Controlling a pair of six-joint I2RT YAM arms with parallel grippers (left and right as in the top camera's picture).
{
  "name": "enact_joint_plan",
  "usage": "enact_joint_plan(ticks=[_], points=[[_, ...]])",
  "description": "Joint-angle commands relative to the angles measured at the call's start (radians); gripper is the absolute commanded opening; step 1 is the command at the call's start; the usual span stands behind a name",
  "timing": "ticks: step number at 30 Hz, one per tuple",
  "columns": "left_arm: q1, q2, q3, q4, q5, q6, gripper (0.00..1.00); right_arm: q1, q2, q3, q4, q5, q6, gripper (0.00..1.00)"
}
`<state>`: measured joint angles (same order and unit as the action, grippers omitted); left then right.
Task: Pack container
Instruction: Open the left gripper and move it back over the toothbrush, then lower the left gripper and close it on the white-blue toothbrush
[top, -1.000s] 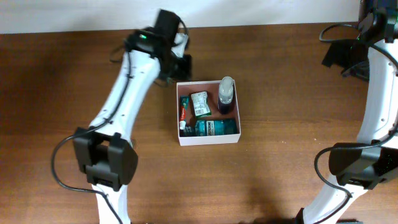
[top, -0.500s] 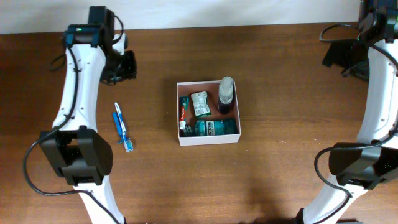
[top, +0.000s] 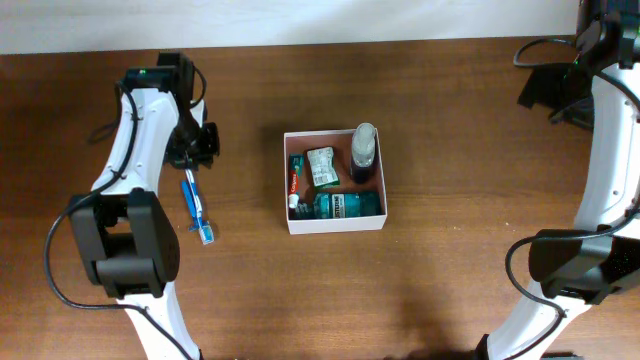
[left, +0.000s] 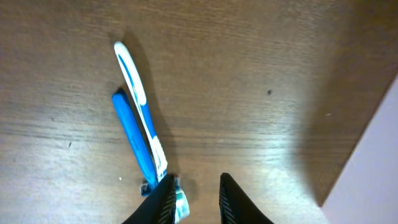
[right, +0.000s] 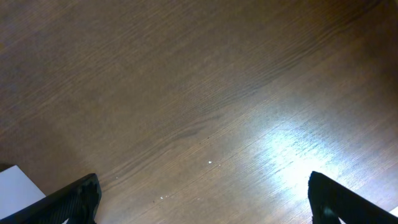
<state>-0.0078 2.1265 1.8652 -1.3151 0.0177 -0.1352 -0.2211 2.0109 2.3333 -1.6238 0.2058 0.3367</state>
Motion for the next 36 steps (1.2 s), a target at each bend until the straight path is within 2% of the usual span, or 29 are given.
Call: enact_joint_plan(ticks=[1,6,11,19,24,36], points=[[0.018,0.005,-0.039,0.021,-0.015,-0.006,0.24,-0.003,-0.028,0.017,0.0,0.016,0.001,0.98],[0.031,0.005,-0.066,0.034,-0.015,-0.014,0.24,-0.003,-0.028,0.017,0.0,0.016,0.001,0.98],[0.032,0.005,-0.12,0.068,-0.015,-0.08,0.24,-0.003,-0.028,0.017,0.0,0.016,0.001,0.98],[0.032,0.005,-0.221,0.143,-0.02,-0.086,0.25,-0.003,-0.028,0.017,0.0,0.016,0.001,0.98],[0.033,0.005,-0.247,0.174,-0.129,-0.19,0.19,-0.003,-0.028,0.017,0.0,0.016,0.001,0.98],[0.042,0.006,-0.247,0.22,-0.138,-0.19,0.2,-0.003,-0.028,0.017,0.0,0.016,0.001,0.98]])
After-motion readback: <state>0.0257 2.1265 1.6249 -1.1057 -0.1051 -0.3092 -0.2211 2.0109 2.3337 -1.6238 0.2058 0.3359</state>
